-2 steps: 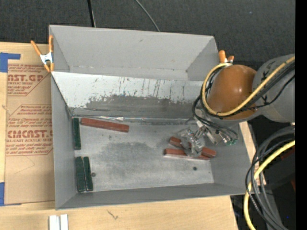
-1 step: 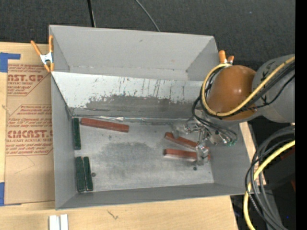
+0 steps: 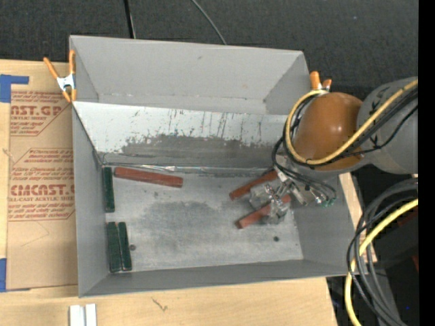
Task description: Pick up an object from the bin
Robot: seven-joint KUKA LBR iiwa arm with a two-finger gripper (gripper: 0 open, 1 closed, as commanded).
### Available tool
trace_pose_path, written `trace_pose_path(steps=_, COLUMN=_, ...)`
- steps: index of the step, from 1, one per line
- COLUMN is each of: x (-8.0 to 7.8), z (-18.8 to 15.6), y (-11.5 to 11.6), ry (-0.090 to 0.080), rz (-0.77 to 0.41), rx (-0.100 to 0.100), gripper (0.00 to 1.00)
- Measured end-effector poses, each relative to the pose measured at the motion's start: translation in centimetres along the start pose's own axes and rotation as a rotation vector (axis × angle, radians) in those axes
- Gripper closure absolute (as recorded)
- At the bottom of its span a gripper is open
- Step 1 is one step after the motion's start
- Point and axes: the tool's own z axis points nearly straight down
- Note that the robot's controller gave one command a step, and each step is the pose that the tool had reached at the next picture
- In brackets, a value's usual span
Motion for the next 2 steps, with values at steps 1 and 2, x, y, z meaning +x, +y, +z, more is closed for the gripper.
trace_pose_path(steps=1, x=0.0, z=0.0, y=0.0, ry=0.0, rz=0.0, rx=0.0, gripper=1.0)
trace_pose_path(steps=2, x=0.0, z=-11.6, y=0.2, ry=0.0, rz=0.022, rx=0.001, gripper=1.0)
